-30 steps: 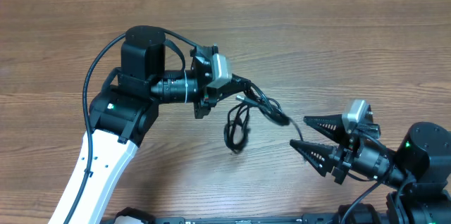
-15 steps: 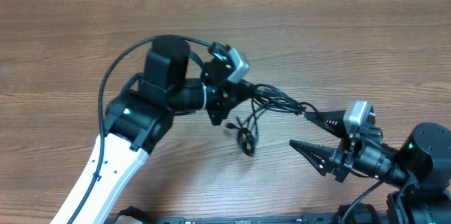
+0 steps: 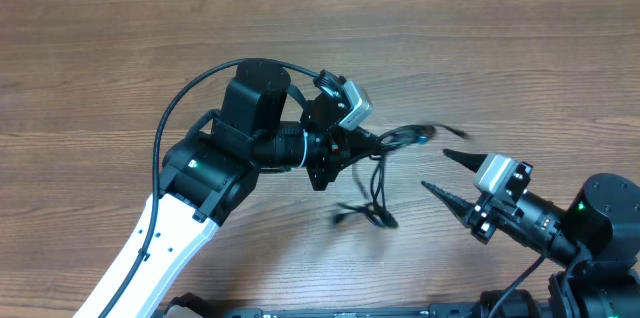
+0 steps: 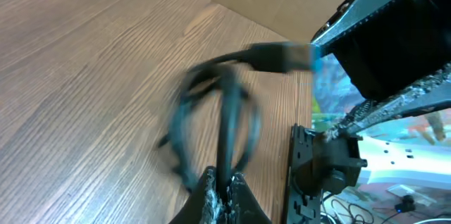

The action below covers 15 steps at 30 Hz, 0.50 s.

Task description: Untangle cables

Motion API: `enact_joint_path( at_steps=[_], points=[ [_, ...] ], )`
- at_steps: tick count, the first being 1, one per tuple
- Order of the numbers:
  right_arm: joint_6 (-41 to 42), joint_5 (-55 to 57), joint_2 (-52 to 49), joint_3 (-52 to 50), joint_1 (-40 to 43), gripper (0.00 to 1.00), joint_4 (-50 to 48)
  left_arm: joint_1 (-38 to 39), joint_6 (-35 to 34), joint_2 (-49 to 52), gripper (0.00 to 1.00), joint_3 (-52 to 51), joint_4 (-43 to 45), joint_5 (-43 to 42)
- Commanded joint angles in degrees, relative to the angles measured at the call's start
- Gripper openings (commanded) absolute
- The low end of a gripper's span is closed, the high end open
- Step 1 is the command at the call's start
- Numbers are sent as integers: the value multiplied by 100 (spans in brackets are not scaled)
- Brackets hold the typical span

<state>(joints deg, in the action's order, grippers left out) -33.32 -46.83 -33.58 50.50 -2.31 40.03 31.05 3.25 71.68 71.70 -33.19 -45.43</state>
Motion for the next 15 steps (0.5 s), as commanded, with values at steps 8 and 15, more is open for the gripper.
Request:
enact_joint_path(
  at_steps=[8, 15],
  points=[
    [63, 177, 28, 127, -26, 43, -7, 17, -118, -120, 4, 15, 28, -188],
    [-369, 179, 28, 127, -26, 63, 330, 17, -107, -120, 4, 15, 243, -1139]
  ],
)
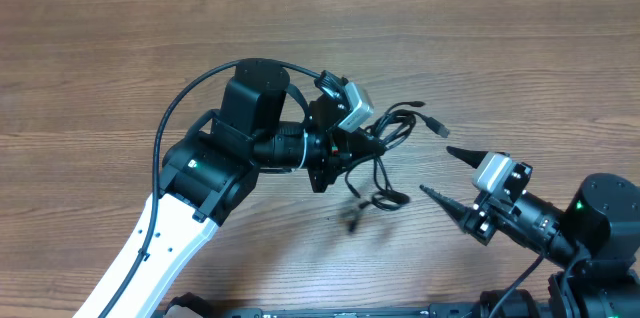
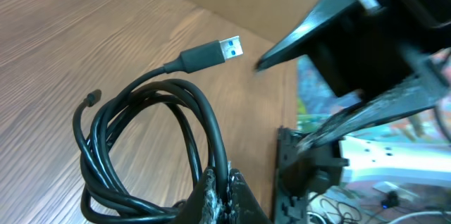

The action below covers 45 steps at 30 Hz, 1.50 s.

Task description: Untangle cables

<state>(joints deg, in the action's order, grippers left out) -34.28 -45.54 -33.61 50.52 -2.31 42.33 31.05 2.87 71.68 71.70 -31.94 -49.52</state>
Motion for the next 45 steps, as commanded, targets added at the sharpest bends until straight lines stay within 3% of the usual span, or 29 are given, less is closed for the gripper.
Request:
enact_joint_path(
  at_steps=[1, 11, 14, 15, 18, 21, 24, 32, 36, 40, 45],
  points=[
    [-337, 50, 31, 125, -26, 65, 136, 17, -72, -120, 4, 15, 162, -911],
    [-376, 52, 31, 125, -26, 69, -50, 79, -79, -120, 4, 15, 284, -1816],
    [-376, 50, 31, 125, -26, 64, -157, 186, -79, -120, 4, 15, 293, -1814],
    [-376, 50, 31, 125, -26, 60, -177, 225, -79, -120, 4, 15, 310, -1818],
    [-374, 48, 31, 125, -26, 29, -170, 424, -79, -120, 4, 15, 420, -1808],
    [-374, 48, 31, 125, -26, 7, -151, 498, -79, -120, 4, 15, 527, -1790],
    [-372, 17, 31, 125, -26, 4, -50, 498, -79, -120, 4, 15, 566, -1576],
    [-323, -343, 31, 125, -26, 4, 470, 494, -437, -120, 4, 15, 529, 155],
    [640, -525, 31, 125, -26, 4, 605, 494, -417, -120, 4, 15, 330, 1460],
    [918, -1478, 31, 125, -26, 4, 621, 494, -420, -120, 4, 15, 33, 2789],
    [918, -2430, 31, 125, -26, 4, 601, 494, -424, -120, 4, 15, -87, 3195]
  ],
)
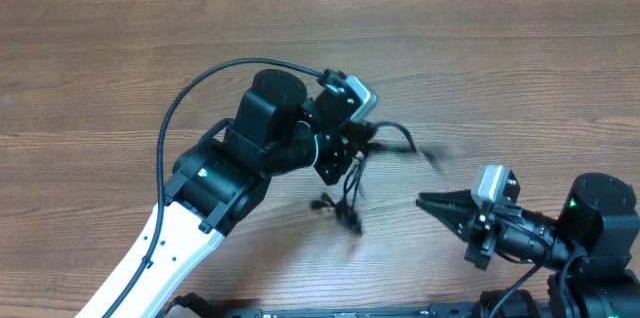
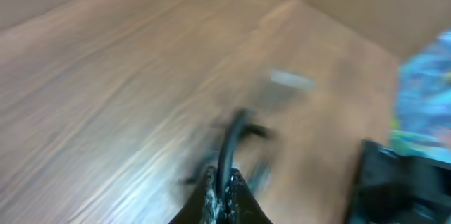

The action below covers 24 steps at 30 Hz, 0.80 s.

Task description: Untangle cables

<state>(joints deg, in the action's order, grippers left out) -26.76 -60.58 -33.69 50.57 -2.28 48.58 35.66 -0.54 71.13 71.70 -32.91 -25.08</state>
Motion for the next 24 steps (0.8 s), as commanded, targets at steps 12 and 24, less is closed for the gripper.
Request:
enact_joint_path(
  at_steps=[12, 24],
  points=[
    [855, 734, 39, 120, -28, 74, -52, 28, -138, -66, 4, 15, 13, -208],
    [3926, 1860, -131, 120, -28, 100, 63, 35, -114, -66, 4, 15, 254, -293]
  ],
)
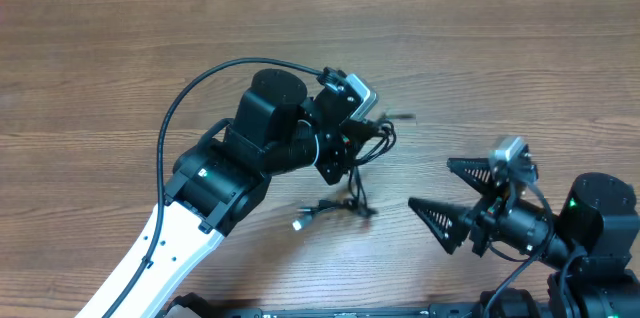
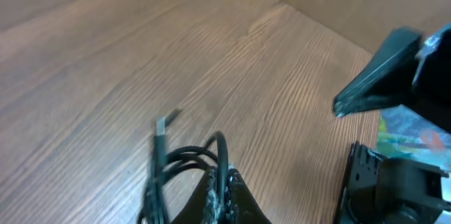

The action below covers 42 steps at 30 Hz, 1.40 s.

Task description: Untangle cables

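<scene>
A black cable bundle (image 1: pixel 372 139) hangs from my left gripper (image 1: pixel 349 151), which is shut on one strand. In the left wrist view the strand runs up between the closed fingers (image 2: pixel 224 182), with loops (image 2: pixel 180 162) and a blurred plug (image 2: pixel 164 122) to their left. One cable tail drops to the table and ends in a light connector (image 1: pixel 300 223). My right gripper (image 1: pixel 430 184) stands open and empty to the right of the bundle, its fingertips pointing left, apart from the cable. One of its dark fingers (image 2: pixel 373 79) shows in the left wrist view.
The wooden table (image 1: pixel 120 68) stretches bare to the left and back. A cardboard wall runs along the far edge. The left arm's white link (image 1: pixel 160 248) crosses the front left, and the right arm's base (image 1: pixel 595 218) sits at the front right.
The cable bundle has swung: its tail with the light connector now lies further left on the table. My right gripper has turned so both spread fingers show. The left gripper still grips the strand.
My left gripper held the bundle above the table, blurred, with a USB plug toward the open right gripper. Then the loops hung still with the plug sticking out. Later the left arm had turned and the cable blurred again. Now the loops hang tighter and a tail trails left.
</scene>
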Motion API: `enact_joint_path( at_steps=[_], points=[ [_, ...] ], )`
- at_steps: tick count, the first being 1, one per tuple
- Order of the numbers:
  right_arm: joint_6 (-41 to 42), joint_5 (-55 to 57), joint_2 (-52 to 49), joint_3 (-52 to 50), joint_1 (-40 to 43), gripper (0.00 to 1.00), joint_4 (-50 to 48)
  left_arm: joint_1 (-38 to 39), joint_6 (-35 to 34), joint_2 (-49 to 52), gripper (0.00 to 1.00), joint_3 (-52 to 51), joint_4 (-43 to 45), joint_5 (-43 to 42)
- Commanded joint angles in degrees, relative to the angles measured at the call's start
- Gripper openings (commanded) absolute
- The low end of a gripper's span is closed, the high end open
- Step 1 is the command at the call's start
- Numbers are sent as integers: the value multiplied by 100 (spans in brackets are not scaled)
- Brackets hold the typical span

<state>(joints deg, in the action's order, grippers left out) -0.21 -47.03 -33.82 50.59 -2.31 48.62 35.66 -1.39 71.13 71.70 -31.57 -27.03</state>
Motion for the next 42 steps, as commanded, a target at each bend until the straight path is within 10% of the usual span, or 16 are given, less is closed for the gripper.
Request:
enact_joint_path(
  at_steps=[1, 5, 8, 22, 30, 42],
  points=[
    [1381, 568, -162, 118, -26, 100, 90, 35, 22, -63, 4, 13, 114, -4],
    [1440, 608, -337, 118, -26, 100, 120, 35, 162, 37, 52, 13, -85, 297],
    [1438, 610, -466, 118, -26, 100, 120, 35, 160, 175, 70, 13, -354, 302],
    [1438, 981, -756, 118, -24, 100, 166, -90, -2649, 1285, 80, 13, -1207, 2041],
    [1366, 1167, -758, 118, -24, 100, 229, -450, -4245, 1832, 61, 13, -1204, 1908],
    [1325, 1311, -763, 118, -26, 100, 238, -455, -4903, 2951, 76, 13, -708, 1910]
  ],
)
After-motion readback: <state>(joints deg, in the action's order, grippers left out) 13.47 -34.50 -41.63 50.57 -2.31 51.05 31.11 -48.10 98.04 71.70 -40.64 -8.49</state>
